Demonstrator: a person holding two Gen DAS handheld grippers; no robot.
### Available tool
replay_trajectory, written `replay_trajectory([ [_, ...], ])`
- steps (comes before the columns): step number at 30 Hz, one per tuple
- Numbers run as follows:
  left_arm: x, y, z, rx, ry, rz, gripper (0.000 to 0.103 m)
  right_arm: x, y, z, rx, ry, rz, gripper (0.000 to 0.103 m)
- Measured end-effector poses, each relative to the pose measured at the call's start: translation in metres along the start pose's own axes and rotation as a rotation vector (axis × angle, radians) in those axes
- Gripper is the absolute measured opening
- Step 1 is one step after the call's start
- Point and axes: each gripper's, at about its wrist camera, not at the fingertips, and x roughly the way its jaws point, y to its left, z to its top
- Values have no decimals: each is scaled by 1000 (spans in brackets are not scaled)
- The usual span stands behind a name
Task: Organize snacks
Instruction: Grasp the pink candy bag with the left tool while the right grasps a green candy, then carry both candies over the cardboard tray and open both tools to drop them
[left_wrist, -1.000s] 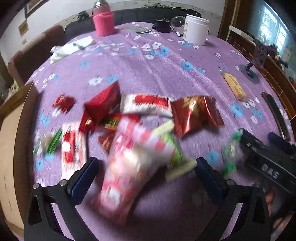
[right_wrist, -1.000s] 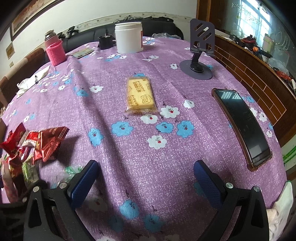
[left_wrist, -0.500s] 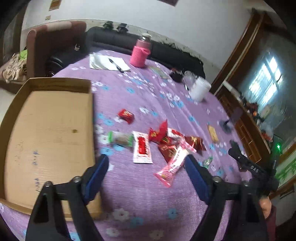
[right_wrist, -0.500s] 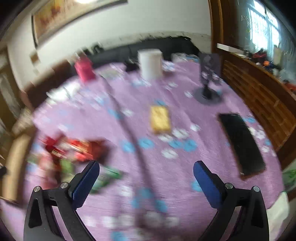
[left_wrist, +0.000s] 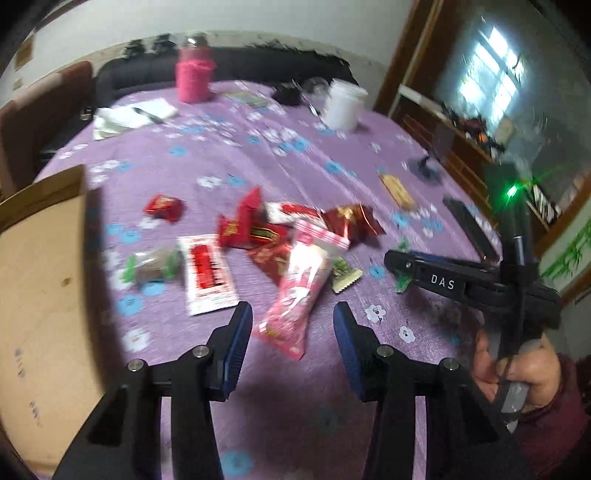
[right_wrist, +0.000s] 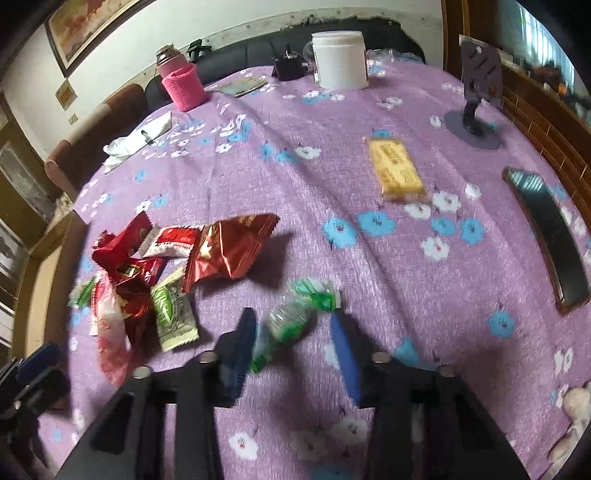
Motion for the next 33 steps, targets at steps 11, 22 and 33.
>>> replay_trajectory([
  [11,53,-24,14,88,88,51,22,-14,-23,-8,-1,-14,50,20],
  [22,-40,11,4,-58,-82,-1,22,-66,0,-7,-35,-96,187,21],
  [33,-130,166,-32,-357,-151,256,22,-64,172,-3,-267,23,565,22],
])
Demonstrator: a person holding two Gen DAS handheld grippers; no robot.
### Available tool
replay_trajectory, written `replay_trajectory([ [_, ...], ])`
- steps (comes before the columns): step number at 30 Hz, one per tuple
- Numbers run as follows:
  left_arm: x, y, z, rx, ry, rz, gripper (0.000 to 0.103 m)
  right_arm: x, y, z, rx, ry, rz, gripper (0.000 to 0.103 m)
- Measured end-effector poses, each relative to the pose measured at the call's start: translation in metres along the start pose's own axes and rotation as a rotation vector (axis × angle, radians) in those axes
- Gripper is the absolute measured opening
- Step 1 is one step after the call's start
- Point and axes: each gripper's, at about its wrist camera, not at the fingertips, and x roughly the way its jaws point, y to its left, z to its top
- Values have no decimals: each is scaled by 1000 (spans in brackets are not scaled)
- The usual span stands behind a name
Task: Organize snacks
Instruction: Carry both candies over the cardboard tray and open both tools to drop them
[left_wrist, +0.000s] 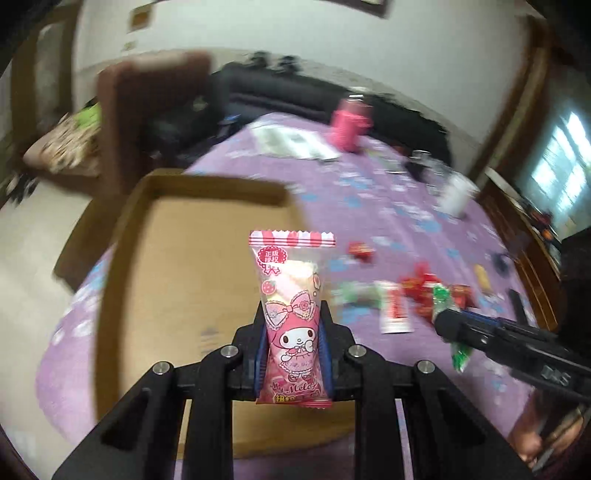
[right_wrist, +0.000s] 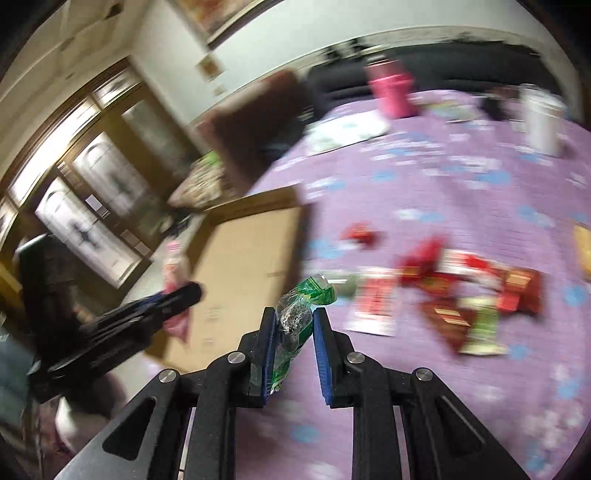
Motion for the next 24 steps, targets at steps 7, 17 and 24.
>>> replay_trajectory([
  [7,10,58,-14,-107,37,71,23,88,69,-7,-107,153,81,22],
  [17,-15,53,-10,-171,-53,26,70,96,59,-8,-122,158,24,26],
  [24,-31,10,-7,-113,-94,-61,81,-9,13,8,-144,-101,-104,89],
])
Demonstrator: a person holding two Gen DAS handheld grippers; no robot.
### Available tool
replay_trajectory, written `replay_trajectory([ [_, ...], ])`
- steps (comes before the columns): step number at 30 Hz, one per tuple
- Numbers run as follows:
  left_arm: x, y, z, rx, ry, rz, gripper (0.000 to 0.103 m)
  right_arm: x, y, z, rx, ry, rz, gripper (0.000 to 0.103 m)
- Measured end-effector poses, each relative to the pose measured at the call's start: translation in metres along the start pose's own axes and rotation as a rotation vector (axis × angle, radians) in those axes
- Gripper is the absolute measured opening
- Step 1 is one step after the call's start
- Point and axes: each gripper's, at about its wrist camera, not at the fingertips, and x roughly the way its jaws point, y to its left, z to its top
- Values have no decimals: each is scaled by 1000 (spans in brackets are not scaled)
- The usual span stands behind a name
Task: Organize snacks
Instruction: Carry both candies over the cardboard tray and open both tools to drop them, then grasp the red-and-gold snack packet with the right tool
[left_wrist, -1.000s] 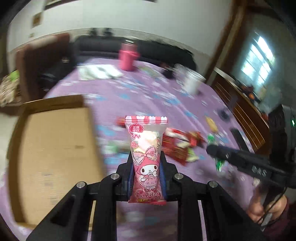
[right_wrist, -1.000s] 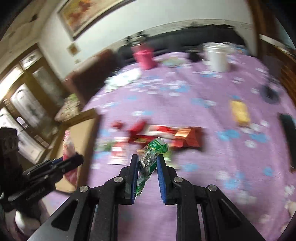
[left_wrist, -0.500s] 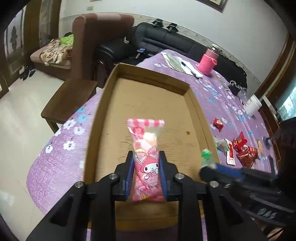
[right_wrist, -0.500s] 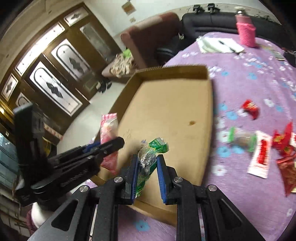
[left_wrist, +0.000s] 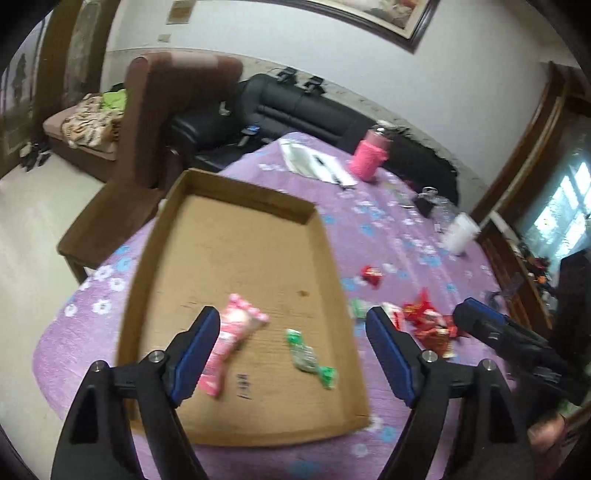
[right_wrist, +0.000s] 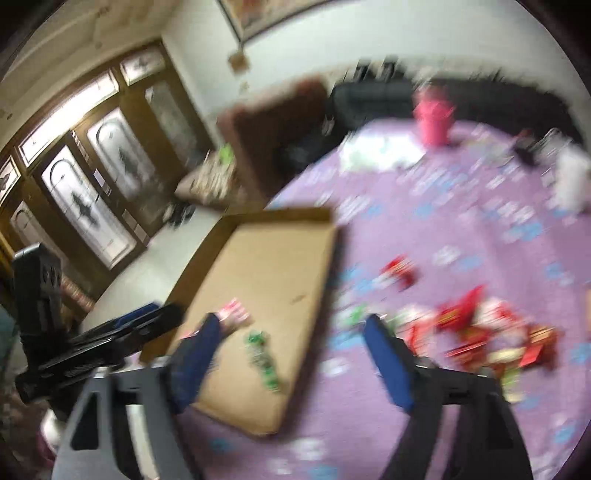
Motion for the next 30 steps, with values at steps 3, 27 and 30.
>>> replay_trajectory([
  [3,-10,-6,-3,2,-5,-24,81,0,-35,-11,-87,60,-202,82],
  [27,-210,-43,-47,-25,-273,285,81,29,-103,-57,12,16,-146,14],
  [30,-207,-40,-49,-40,-264,272,81,28,-100,-59,-2,10,-163,13],
])
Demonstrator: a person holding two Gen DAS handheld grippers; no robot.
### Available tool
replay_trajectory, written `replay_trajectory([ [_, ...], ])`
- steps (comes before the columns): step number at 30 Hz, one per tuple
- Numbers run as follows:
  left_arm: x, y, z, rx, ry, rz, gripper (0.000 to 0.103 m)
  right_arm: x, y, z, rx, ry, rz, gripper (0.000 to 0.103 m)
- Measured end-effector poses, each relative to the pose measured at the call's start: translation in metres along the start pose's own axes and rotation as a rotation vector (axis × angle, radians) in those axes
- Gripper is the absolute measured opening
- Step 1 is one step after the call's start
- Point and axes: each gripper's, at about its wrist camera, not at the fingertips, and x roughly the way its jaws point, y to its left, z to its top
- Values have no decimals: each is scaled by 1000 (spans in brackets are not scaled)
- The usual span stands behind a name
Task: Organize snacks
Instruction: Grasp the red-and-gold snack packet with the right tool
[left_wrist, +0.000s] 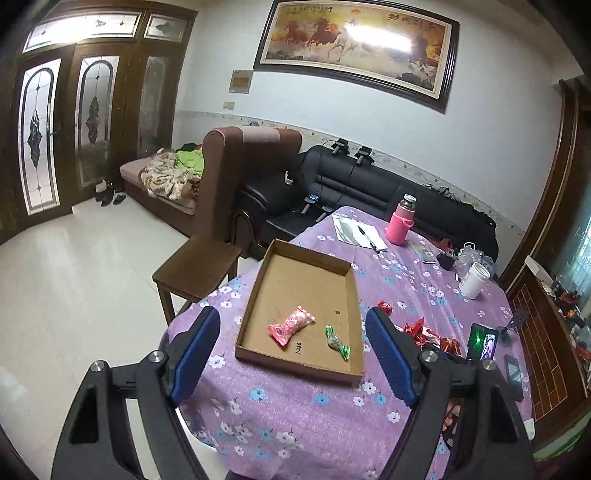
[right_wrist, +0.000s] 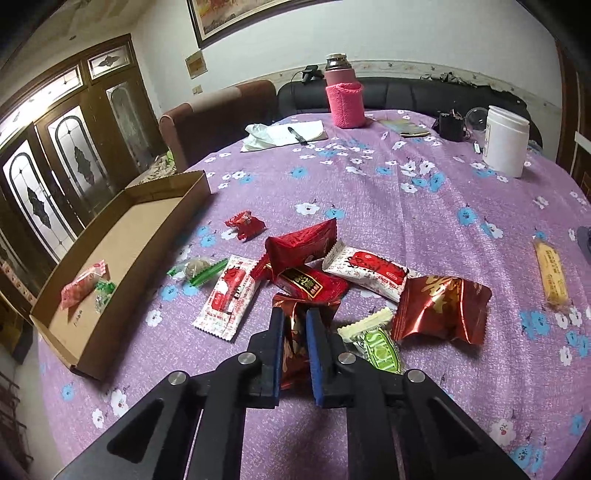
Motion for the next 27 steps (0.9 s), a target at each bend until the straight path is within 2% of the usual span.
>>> replay_trajectory([
  [6,18,4,1,-11,25,-32,81,1,-4,-1,7,6,13,14],
  [11,44,7,-3,-37,86,-51,81,4,-6,-1,11,17,36,19],
  [14,51,7,-3,-43,96,-44,81,7,-4,-1,6,32,45,22],
  [19,60,6,-3,-43,106,-32,81,7,-1,-1,-7,31,33,21],
  [23,73,5,-2,-50,126,-24,81,3,-1,0,-3,23,40,13],
  [27,82,2,-3,-49,141,-19,81,3,-2,1,3,27,47,13],
])
